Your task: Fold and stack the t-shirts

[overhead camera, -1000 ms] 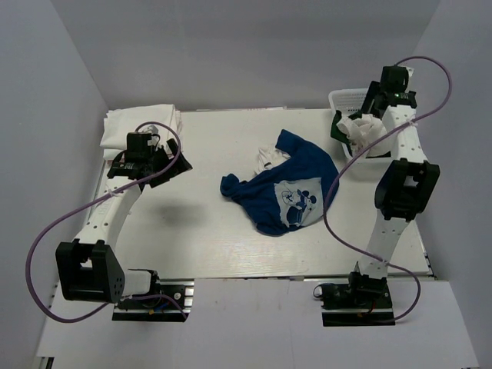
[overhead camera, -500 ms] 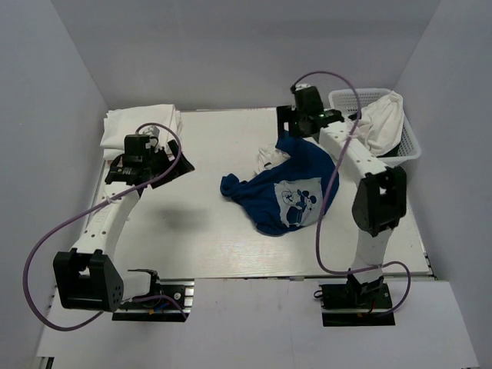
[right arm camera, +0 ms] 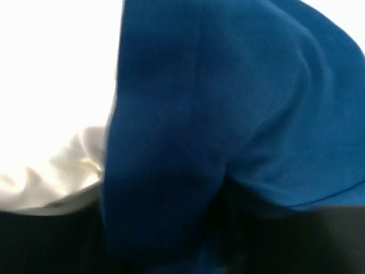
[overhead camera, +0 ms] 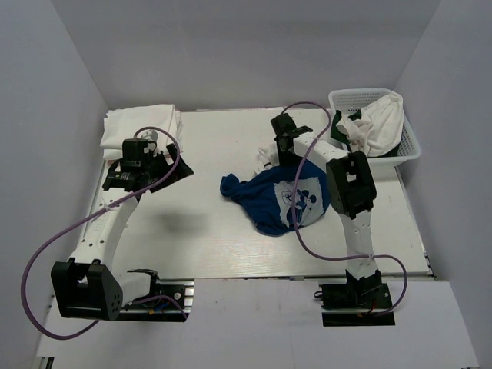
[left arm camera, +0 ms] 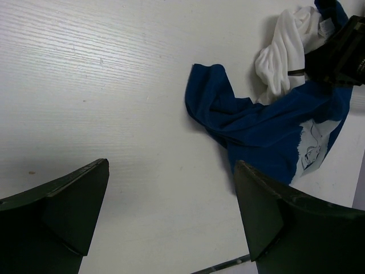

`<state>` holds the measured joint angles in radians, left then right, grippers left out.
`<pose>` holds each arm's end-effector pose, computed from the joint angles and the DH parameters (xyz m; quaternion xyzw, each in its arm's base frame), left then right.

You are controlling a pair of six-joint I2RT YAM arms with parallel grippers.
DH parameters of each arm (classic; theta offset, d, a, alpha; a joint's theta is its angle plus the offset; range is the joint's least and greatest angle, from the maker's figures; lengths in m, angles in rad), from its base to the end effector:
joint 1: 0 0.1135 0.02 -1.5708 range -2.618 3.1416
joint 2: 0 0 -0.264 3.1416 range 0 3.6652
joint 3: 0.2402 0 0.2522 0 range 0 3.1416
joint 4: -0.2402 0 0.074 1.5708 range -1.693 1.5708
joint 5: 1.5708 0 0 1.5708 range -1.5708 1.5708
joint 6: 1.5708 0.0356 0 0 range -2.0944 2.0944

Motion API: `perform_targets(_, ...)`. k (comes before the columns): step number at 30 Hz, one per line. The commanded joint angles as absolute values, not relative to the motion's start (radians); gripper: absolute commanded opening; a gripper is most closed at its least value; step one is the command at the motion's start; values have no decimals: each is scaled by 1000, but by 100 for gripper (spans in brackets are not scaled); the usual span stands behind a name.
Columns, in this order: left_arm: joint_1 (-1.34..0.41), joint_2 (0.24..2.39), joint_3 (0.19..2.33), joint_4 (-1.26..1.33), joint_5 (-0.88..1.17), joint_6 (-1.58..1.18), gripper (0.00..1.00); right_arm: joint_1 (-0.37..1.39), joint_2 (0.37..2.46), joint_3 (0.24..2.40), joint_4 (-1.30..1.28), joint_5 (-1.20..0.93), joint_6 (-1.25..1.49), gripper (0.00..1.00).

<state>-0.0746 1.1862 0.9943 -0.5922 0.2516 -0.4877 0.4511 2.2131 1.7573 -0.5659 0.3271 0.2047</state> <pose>0.2483 -0.0274 0.2938 -0.1409 0.9067 -0.2168 0.3332 0.4376 0.1993 0.1791 -0.0729 0.9479 -0.0622 0.3037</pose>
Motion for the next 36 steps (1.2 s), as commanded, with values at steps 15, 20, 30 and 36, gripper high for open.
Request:
perform_targets(15,-87,1106,989,-584,268,-476,100,385,1766,1919,-172,545,-60,0)
perform_targets(20,-87,1088,959,-566,268,-485,100,353,1616,1932,-43,545,-130,0)
perform_targets(30,-87,1097,959,-523,311,-494,100,321,1490,1977,250,566,-333,0)
perform_targets(36,-87,1106,950,-514,321,-494,100,319,1499,2040,233,543,-393,0)
